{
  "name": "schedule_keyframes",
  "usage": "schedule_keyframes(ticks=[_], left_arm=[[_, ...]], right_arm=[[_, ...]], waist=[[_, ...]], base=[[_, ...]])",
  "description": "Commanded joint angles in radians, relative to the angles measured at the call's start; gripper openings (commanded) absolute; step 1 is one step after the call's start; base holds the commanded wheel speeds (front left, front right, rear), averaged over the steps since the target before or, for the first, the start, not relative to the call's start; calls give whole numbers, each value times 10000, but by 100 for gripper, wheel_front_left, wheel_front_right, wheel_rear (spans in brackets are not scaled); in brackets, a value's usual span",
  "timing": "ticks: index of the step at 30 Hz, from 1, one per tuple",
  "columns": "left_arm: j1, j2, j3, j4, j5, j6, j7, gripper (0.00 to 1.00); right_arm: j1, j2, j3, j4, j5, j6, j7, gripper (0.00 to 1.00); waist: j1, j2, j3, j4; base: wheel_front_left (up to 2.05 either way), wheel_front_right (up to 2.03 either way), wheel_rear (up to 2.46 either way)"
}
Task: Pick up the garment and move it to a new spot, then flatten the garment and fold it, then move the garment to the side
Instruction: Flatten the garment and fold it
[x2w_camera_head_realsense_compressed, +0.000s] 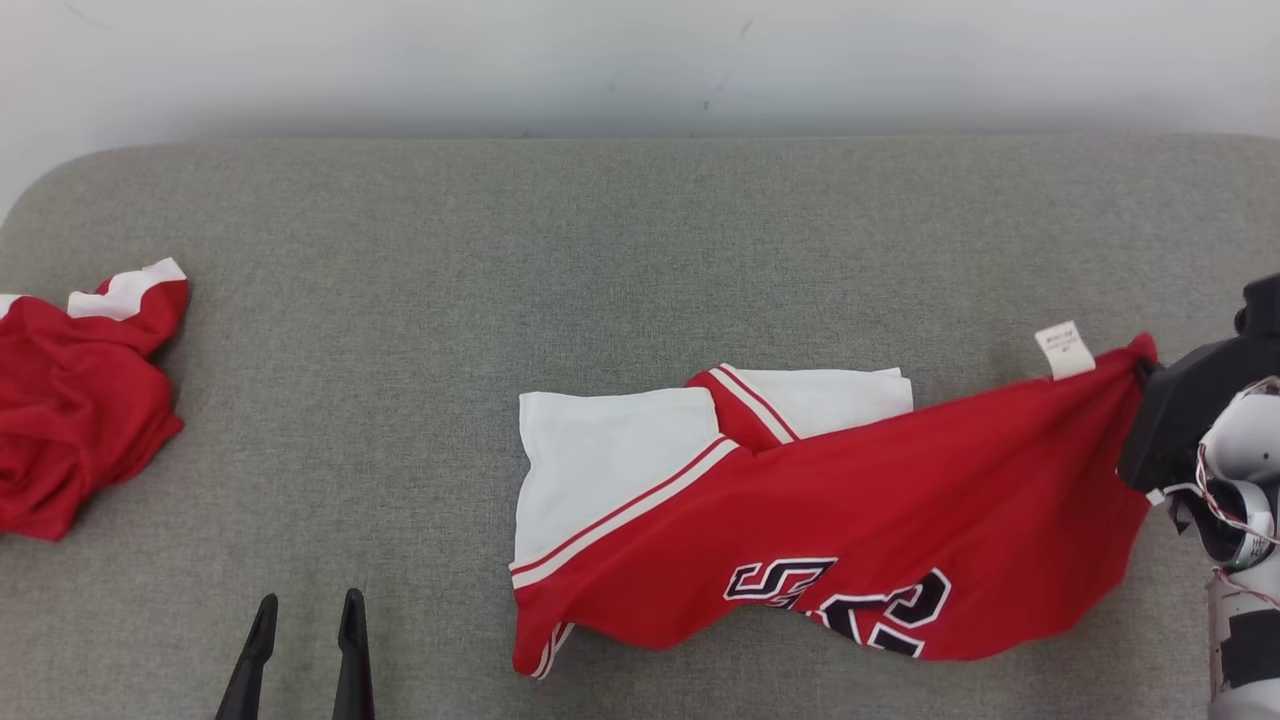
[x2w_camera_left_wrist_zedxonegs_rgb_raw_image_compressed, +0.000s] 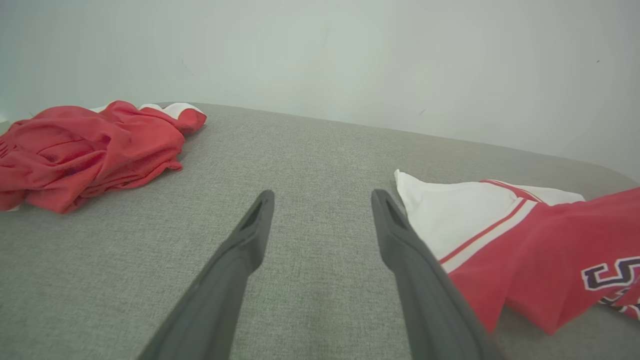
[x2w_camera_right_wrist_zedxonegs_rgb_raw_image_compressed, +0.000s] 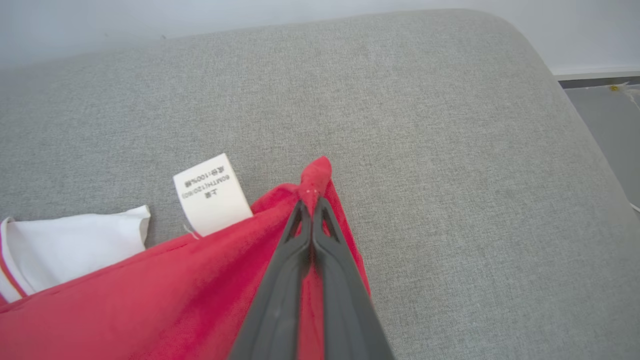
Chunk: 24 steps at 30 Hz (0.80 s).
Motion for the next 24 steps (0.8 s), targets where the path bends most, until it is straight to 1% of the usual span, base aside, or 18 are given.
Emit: schedule_keyframes(ticks=[1,4,10,12,13,18,20,24], left_arm=[[-149,-18,22,-29,-17,11,-34,100],[-191,-34,0,-32,-4,11,-34,100],[-321,-51,-164,-13,30,11,-34,100],[-360,-50,-161,-26,23,11,-34,100],[-375,-40,-158,-20,12,11,-34,100],[-391,-55,-110,-41,-13,11,-34,100],[-368,-69,-85,-23,-18,11,-34,100],[-256,-105,29,50,-58,11,-34,100]], right_arm=[[-193,70,-136,-154,-97,-22,-281,0],[-303,140,-276,-155,-229,-22,-490,0],[-765,385,-1096,676,-703,-22,-836,0],[-961,489,-1422,1078,-932,-22,-1051,57],[-1097,531,-1572,1255,-1068,-22,-1224,100],[-1544,664,-1858,1904,-1500,-22,-2144,100],[-1635,579,-1772,2003,-1582,-22,-2505,100],[-1374,440,-1351,1946,-1322,-22,-3309,100]], waist=[[0,-1,59,18],[0,-1,110,51],[0,-1,321,365],[0,-1,413,476],[0,-1,451,521],[0,-1,563,674],[0,-1,533,682],[0,-1,257,602]], base=[[0,0,0],[0,0,0],[0,0,0],[0,0,0],[0,0,0],[0,0,0],[0,0,0],[0,0,0]])
